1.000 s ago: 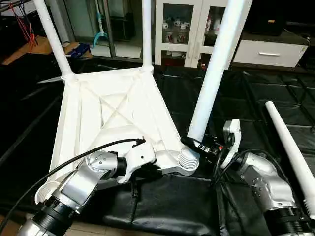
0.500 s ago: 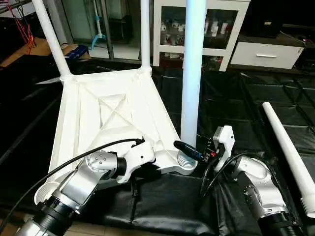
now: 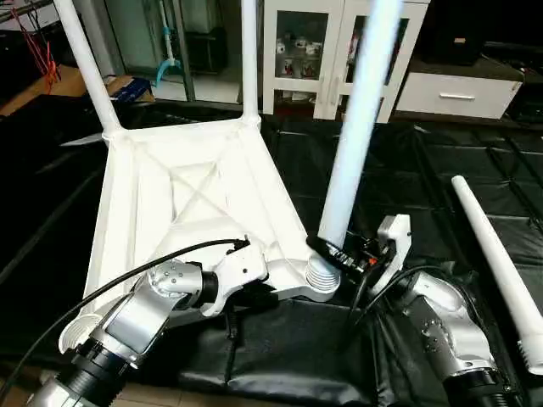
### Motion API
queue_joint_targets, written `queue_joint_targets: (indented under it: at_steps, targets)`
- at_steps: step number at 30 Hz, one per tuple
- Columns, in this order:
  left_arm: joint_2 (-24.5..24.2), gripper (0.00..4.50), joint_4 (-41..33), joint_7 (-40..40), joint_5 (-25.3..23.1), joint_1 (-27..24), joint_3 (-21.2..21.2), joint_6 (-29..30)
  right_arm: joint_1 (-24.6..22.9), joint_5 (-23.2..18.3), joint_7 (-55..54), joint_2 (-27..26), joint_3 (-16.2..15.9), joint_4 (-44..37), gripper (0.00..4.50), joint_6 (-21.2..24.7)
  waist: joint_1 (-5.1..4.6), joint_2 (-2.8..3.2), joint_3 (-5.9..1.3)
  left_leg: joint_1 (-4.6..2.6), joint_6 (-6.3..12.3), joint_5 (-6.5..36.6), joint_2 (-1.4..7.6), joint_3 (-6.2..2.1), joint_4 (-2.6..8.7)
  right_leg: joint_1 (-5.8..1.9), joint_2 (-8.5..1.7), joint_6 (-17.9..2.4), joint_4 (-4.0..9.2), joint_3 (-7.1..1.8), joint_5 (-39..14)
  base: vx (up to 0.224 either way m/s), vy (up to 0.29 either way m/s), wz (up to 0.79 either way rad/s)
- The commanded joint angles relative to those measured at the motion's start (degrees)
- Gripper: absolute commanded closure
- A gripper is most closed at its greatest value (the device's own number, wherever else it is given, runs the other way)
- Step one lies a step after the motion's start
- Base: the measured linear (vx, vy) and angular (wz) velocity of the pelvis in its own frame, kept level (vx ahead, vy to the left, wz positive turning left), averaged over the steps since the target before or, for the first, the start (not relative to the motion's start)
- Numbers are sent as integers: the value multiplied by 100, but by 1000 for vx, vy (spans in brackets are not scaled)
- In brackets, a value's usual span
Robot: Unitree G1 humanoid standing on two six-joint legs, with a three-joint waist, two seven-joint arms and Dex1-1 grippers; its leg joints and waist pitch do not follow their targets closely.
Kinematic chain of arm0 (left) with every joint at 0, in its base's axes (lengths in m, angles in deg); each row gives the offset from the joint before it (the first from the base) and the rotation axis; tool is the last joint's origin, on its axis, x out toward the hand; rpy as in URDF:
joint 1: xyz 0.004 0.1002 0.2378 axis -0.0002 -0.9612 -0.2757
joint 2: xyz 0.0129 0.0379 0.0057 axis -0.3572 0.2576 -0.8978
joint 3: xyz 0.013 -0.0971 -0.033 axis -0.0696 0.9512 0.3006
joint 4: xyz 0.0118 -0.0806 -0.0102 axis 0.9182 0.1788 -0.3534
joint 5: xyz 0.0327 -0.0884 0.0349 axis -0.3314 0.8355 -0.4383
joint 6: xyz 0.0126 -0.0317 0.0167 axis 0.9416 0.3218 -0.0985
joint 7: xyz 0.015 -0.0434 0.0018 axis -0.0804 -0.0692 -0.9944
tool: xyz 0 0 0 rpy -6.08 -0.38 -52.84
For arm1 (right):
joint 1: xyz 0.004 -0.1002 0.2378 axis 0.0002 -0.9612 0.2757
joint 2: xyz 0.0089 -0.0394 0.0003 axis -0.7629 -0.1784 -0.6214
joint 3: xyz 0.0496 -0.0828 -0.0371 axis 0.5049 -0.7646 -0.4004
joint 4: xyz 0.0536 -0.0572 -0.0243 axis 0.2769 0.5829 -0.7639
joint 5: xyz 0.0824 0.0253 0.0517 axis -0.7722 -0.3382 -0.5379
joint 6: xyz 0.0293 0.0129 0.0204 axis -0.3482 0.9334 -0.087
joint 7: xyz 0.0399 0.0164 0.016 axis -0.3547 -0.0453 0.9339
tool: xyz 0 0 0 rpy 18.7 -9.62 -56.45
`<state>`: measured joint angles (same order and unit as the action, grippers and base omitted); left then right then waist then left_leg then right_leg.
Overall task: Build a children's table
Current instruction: Insert table leg to table base
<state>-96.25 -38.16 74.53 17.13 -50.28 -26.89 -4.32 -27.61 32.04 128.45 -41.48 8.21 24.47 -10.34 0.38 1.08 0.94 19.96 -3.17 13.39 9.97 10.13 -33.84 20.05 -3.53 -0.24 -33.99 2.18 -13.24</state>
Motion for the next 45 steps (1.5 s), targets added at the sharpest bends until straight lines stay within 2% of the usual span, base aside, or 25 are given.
queue_joint_targets:
  at_steps: [1,5,7,8,9,10,12,13,16,17,18,19,21,22,23,27,29,33,35,38,39,40,43,45]
  targets:
    - [-146,449,234,27,-205,-45,-115,141,-263,240,-248,259,262,429,266,133,-24,39,-90,-17,24,1502,391,-155,579,-3,-461,-1212,453,-276,-1131,0,0,0]
    - [-142,449,247,19,-204,-27,-113,133,-309,82,-137,278,251,331,266,443,-13,48,-90,-22,28,1459,392,-157,582,-11,-463,-1205,453,-275,-1135,0,0,0]
    - [-138,449,267,9,-204,-17,-109,121,-325,-120,-105,317,239,260,266,1002,-9,48,-96,-27,45,1378,392,-156,578,-21,-453,-1222,441,-274,-984,0,0,0]
    - [-139,449,267,9,-204,-17,-109,121,-326,-90,-103,330,218,271,266,998,-7,46,-100,-23,58,1304,390,-152,571,-28,-452,-1246,430,-270,-859,0,0,0]
    - [-149,449,270,17,-206,-15,-108,116,-335,303,-83,480,-39,415,266,897,-3,57,-104,-20,52,1279,393,-153,569,-27,-459,-1256,423,-267,-819,0,0,0]
    - [-155,449,270,22,-207,-17,-108,112,-356,601,-51,574,-219,513,266,626,-3,40,-98,-10,42,1262,389,-147,564,-28,-458,-1255,423,-254,-811,0,0,0]
    - [-165,449,272,22,-211,-18,-105,105,-350,899,-112,658,-380,687,266,429,-6,31,-74,-14,10,1454,378,-138,565,-8,-477,-1195,465,-262,-1208,0,0,0]
    - [-172,449,282,12,-222,-17,-101,98,-305,894,-232,618,-292,821,266,339,-8,6,-71,-20,-1,1559,378,-140,569,1,-490,-1147,491,-276,-1462,0,0,0]
    - [-168,449,291,-13,-224,-16,-86,95,-295,814,-327,556,-177,851,266,285,-14,22,-42,-46,-69,1913,394,-173,599,55,-487,-1014,538,-288,-1996,0,0,0]
    - [-171,449,290,-13,-227,-7,-85,98,-299,778,-351,534,-141,850,266,281,-31,-12,-33,-59,-123,2129,395,-185,606,74,-482,-958,552,-287,-2198,0,0,0]
    - [-171,449,290,-13,-227,-7,-85,98,-299,778,-351,534,-141,850,266,281,-33,-7,-41,-64,-140,2169,394,-193,610,75,-483,-946,546,-291,-2205,0,0,0]
    - [-167,449,288,-25,-219,2,-69,102,-330,765,-351,542,-168,858,266,184,-42,-31,-45,-53,-143,2136,392,-196,618,62,-476,-944,543,-294,-2074,0,0,0]
    - [-180,449,277,-46,-227,-2,-58,107,-385,915,-313,572,-299,888,266,-205,-33,-31,-56,-53,-121,2058,395,-189,615,63,-479,-982,523,-295,-1862,0,0,0]
    - [-193,449,252,-58,-225,-24,-49,118,-408,1064,-337,546,-372,909,266,-549,-33,-42,-54,-41,-103,2014,394,-181,614,58,-482,-1006,522,-292,-1800,0,0,0]
    - [-196,449,244,-60,-224,-30,-48,121,-412,1094,-348,537,-383,912,266,-614,-30,-41,-51,-42,-96,2012,391,-178,613,61,-481,-1004,528,-293,-1810,0,0,0]
    - [-212,449,234,-80,-205,-44,-54,123,-427,1294,-602,443,-397,1022,266,-992,-35,-49,-35,-43,-92,2100,394,-185,625,79,-486,-964,545,-300,-2036,0,0,0]
    - [-213,449,229,-91,-202,-45,-57,131,-451,1362,-667,409,-423,1037,266,-1112,-55,-50,-15,-37,-137,2326,393,-214,648,93,-494,-849,573,-301,-2418,0,0,0]
    - [-204,449,203,-107,-197,-67,-48,145,-455,1260,-746,324,-387,1077,266,-1231,-71,-34,-10,-53,-183,2541,397,-237,661,121,-485,-772,591,-311,-2559,0,0,0]
    - [-202,449,221,-102,-212,-59,-67,136,-440,1096,-761,269,-314,1090,266,-1089,-77,-43,-11,-54,-180,2576,396,-236,664,127,-481,-781,595,-316,-2497,0,0,0]
    - [-183,449,222,-98,-200,-43,-72,139,-399,666,-739,218,-144,1061,266,-298,-83,-34,-6,-45,-160,2560,395,-237,676,112,-470,-831,583,-318,-2367,0,0,0]
    - [-185,449,214,-101,-197,-41,-70,145,-364,577,-761,227,-110,1069,266,-40,-86,-15,-5,-48,-169,2576,397,-242,680,114,-467,-837,578,-318,-2367,0,0,0]
    - [-189,449,211,-101,-194,-38,-68,149,-325,514,-757,242,-88,1080,266,127,-84,-24,-19,-58,-188,2559,399,-236,673,117,-468,-844,582,-315,-2319,0,0,0]
    - [-201,449,246,-80,-206,-15,-91,129,-99,259,-607,338,24,1051,266,433,-82,-8,-17,-53,-206,2490,395,-225,670,111,-471,-877,572,-311,-2209,0,0,0]
    - [-201,449,251,-74,-202,-11,-89,125,-5,134,-540,369,78,1028,266,525,-83,-18,-23,-51,-204,2427,396,-220,660,109,-475,-900,569,-313,-2148,0,0,0]
